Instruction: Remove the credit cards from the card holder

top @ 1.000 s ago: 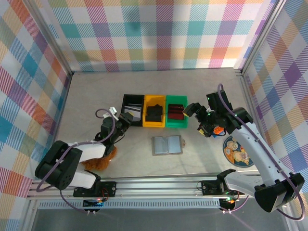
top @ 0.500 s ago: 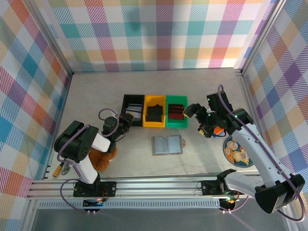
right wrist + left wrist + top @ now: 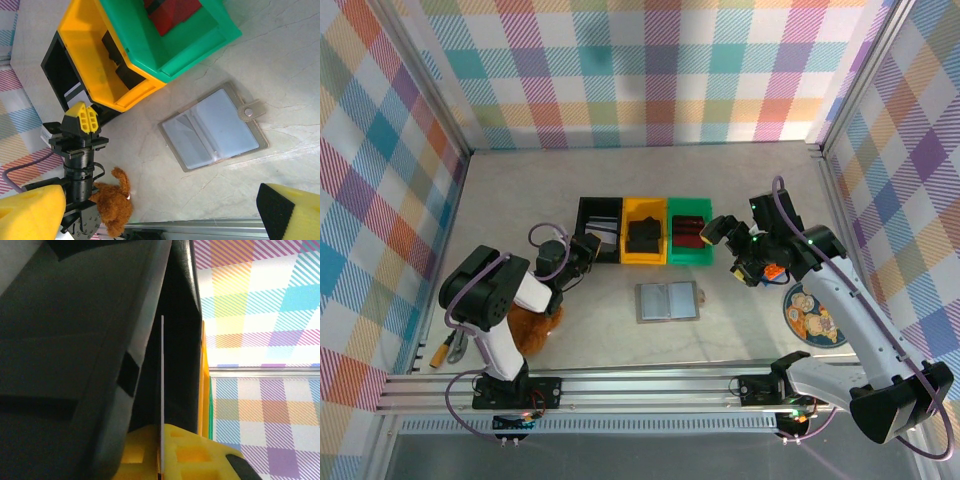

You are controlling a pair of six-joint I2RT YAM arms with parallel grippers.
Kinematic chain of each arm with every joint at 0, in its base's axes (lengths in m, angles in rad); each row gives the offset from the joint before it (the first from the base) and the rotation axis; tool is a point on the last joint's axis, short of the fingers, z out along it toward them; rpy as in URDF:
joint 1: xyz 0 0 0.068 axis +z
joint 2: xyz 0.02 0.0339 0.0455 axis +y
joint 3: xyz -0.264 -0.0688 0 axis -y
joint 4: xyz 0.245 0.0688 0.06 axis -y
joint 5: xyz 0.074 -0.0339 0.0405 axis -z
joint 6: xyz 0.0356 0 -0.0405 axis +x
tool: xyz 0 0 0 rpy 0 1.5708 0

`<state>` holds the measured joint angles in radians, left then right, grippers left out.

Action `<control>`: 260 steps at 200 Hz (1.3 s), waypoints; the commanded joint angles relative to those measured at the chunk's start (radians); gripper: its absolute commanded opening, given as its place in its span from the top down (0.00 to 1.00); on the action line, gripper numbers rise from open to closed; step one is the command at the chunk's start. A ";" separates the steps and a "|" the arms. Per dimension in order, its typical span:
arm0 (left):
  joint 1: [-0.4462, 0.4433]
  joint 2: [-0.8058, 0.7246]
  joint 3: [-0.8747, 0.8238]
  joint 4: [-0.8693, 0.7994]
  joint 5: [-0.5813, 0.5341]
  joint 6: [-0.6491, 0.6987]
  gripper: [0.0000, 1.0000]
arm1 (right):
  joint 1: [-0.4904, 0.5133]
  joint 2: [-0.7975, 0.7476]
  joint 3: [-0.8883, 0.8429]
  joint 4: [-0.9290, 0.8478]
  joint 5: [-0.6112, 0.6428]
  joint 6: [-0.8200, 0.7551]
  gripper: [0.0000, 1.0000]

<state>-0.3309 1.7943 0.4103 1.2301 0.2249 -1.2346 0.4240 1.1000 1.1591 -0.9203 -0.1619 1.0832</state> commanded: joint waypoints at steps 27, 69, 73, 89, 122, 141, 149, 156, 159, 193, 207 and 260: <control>0.006 -0.005 0.032 -0.043 0.034 0.002 0.87 | -0.002 -0.011 -0.006 0.010 -0.017 -0.011 0.01; 0.006 0.017 0.032 -0.042 0.037 -0.027 0.85 | -0.003 -0.012 -0.011 0.011 -0.022 -0.009 0.01; 0.006 0.017 0.032 -0.046 0.037 -0.030 0.85 | -0.001 -0.013 -0.011 0.011 -0.022 -0.009 0.01; 0.005 0.010 0.036 -0.076 0.042 -0.033 0.85 | -0.002 -0.012 -0.015 0.012 -0.024 -0.010 0.01; 0.004 -0.017 0.038 -0.136 0.044 -0.031 0.84 | -0.002 -0.009 -0.018 0.017 -0.027 -0.007 0.01; 0.005 -0.030 0.038 -0.173 0.042 -0.029 0.83 | -0.002 -0.008 -0.019 0.020 -0.029 -0.008 0.01; 0.004 -0.035 0.035 -0.175 0.041 -0.031 0.83 | -0.002 -0.007 -0.021 0.020 -0.031 -0.006 0.01; 0.004 -0.035 0.032 -0.176 0.042 -0.033 0.82 | -0.002 -0.006 -0.022 0.021 -0.031 -0.006 0.01; 0.003 -0.035 0.032 -0.178 0.042 -0.035 0.82 | -0.002 -0.006 -0.022 0.021 -0.031 -0.005 0.01; 0.004 -0.027 0.026 -0.178 0.048 -0.047 0.78 | -0.002 -0.009 -0.024 0.021 -0.033 -0.006 0.01; 0.004 -0.015 0.019 -0.160 0.047 -0.061 0.78 | -0.002 -0.009 -0.024 0.020 -0.031 -0.006 0.01; -0.002 0.007 -0.021 -0.089 0.043 -0.108 0.78 | -0.002 -0.012 -0.032 0.020 -0.029 -0.006 0.01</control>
<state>-0.3309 1.7786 0.4343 1.1687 0.2535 -1.3102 0.4240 1.1004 1.1374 -0.9062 -0.1764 1.0836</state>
